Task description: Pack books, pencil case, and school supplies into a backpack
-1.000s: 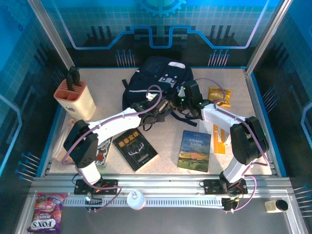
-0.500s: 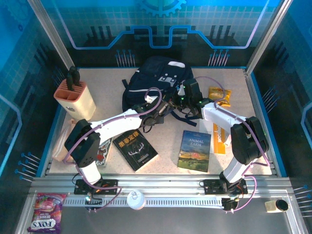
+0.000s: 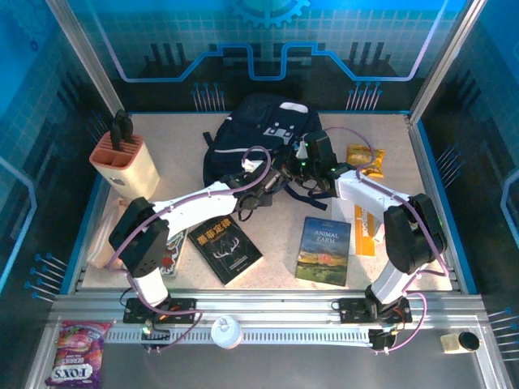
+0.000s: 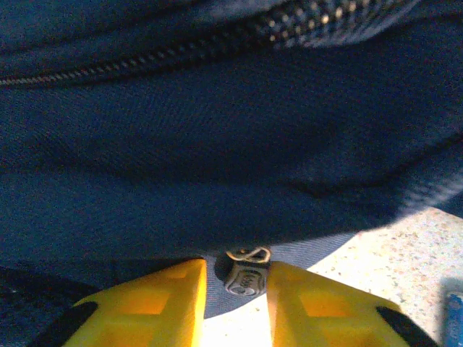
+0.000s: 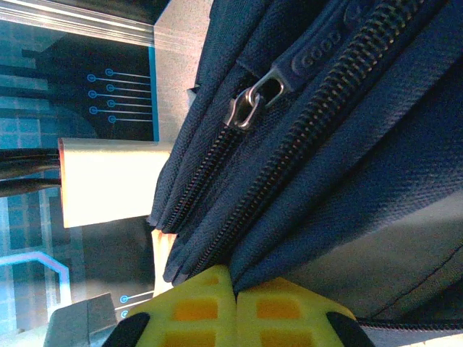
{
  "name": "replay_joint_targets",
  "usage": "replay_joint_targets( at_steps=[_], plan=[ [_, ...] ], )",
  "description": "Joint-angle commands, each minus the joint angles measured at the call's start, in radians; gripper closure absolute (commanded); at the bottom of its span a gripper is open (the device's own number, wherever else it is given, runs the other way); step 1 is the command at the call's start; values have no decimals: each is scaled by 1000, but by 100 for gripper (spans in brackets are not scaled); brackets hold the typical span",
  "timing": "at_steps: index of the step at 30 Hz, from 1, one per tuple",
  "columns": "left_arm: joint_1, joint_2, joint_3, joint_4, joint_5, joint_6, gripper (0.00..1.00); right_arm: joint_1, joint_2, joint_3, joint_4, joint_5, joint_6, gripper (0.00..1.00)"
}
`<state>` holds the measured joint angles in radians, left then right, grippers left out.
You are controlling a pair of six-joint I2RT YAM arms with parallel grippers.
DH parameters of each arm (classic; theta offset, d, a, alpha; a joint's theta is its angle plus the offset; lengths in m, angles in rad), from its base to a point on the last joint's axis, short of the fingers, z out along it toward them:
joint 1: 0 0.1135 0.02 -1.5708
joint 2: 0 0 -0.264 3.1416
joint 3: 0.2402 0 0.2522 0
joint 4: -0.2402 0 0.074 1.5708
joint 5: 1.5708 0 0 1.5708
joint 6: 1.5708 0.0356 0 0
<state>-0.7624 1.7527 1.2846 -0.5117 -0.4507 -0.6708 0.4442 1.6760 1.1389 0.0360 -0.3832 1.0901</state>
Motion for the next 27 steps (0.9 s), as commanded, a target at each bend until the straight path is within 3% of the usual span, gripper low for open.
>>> replay_joint_targets(
  at_steps=[1,7,16,22,27],
  plan=[
    [-1,15,15,-37,-51,17,76,2,-16,47,45,-25,-25,97],
    [7,-47,-16,-47,-21,-8,79,-5,-21,43,23,-9,-42,97],
    [61,-108,-98,-2,70,-56,75,-6,-15,38,28,-12,-41,97],
    [63,-89,-87,4,75,-25,73,-6,-12,35,33,-14,-39,97],
    [63,-80,-68,-13,45,8,78,-5,-9,33,38,-16,-38,97]
  ],
)
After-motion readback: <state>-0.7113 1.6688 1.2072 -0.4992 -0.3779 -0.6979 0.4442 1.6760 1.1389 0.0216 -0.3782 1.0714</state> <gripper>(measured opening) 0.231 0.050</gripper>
